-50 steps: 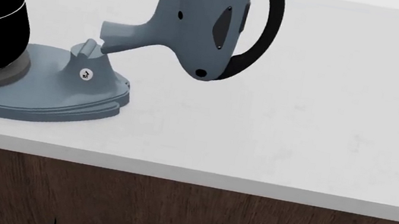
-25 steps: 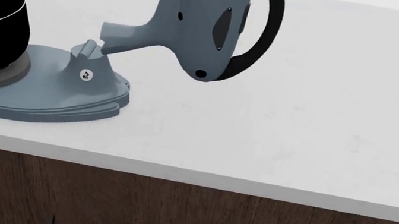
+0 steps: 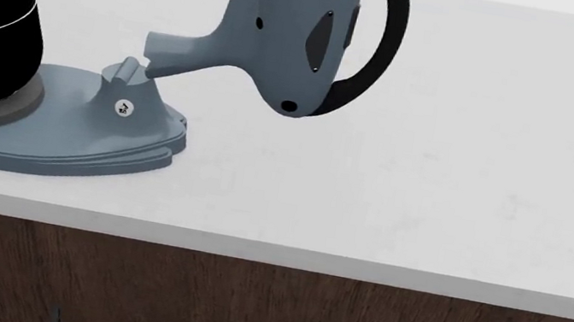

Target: Close the stand mixer head.

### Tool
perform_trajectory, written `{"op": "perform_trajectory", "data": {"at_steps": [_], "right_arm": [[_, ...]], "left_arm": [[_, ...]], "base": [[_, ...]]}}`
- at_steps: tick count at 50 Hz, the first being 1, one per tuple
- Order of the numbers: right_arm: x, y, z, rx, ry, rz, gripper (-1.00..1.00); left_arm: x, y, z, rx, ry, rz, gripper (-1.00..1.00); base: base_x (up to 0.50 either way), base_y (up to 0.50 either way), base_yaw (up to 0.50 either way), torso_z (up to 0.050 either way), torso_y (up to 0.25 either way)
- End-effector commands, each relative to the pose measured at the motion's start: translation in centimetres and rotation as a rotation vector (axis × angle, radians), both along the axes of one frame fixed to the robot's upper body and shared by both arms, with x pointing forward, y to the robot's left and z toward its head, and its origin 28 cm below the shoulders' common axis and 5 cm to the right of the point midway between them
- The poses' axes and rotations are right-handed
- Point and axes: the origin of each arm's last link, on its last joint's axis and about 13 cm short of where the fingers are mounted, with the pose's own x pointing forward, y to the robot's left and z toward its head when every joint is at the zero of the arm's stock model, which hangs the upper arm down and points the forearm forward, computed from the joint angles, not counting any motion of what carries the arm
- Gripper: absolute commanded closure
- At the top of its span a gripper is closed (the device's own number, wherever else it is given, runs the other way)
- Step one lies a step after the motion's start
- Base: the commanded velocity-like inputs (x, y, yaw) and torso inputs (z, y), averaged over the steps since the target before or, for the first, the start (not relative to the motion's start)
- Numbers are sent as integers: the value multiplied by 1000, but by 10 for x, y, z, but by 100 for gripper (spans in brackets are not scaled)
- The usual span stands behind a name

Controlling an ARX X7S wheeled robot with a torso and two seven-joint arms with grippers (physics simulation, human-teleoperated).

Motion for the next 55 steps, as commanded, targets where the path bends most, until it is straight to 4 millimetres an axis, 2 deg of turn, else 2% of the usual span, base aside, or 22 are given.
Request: {"op": "perform_trajectory", "data": {"at_steps": [1, 2, 3, 7, 9, 12, 15, 17, 19, 21, 27, 32, 35, 55], "right_arm": [[5, -1, 36, -23, -40, -12, -100], [3, -3, 50, -25, -59, -18, -100], [2, -4, 54, -29, -64, -22, -100], [-8, -10, 92, -36, -109, -43, -100], [-11, -11, 99, -38, -115, -44, -100], [-16, -13, 115, -53, -113, -40, -100], [-22, -15, 133, -67, -120, -33, -100], [-25, -16, 139, -72, -133, -37, -100], [-37, -19, 151, -70, -163, -46, -100], [-45, -21, 154, -67, -178, -54, -100], [-50, -26, 163, -78, -208, -72, -100], [-66, -36, 176, -98, -240, -119, -100], [-72, -42, 178, -99, -246, -142, -100], [-73, -35, 179, -127, -212, -91, -100]], "left_arm": [[-2, 3, 29, 33, -35, -24, -100], [-3, 3, 36, 35, -41, -30, -100], [-4, 4, 44, 69, -36, -49, -100], [-14, 8, 77, 76, -67, -66, -100], [-16, 7, 84, 95, -71, -77, -100], [-17, 7, 105, 158, -83, -96, -100], [-14, 10, 126, 150, -104, -98, -100], [-15, 11, 129, 181, -106, -95, -100], [-23, 17, 141, 174, -134, -76, -100], [-31, 22, 148, 146, -152, -62, -100], [-38, 29, 154, 175, -168, -41, -100], [-47, 38, 166, 178, -202, 2, -100], [-50, 43, 165, 183, -190, 19, -100], [-49, 42, 160, 159, -161, 11, -100]], "base": [[0, 0, 0, 0, 0], [0, 0, 0, 0, 0], [0, 0, 0, 0, 0], [0, 0, 0, 0, 0], [0, 0, 0, 0, 0], [0, 0, 0, 0, 0], [0, 0, 0, 0, 0], [0, 0, 0, 0, 0], [0, 0, 0, 0, 0], [0, 0, 0, 0, 0], [0, 0, 0, 0, 0], [0, 0, 0, 0, 0], [0, 0, 0, 0, 0], [0, 0, 0, 0, 0]]}}
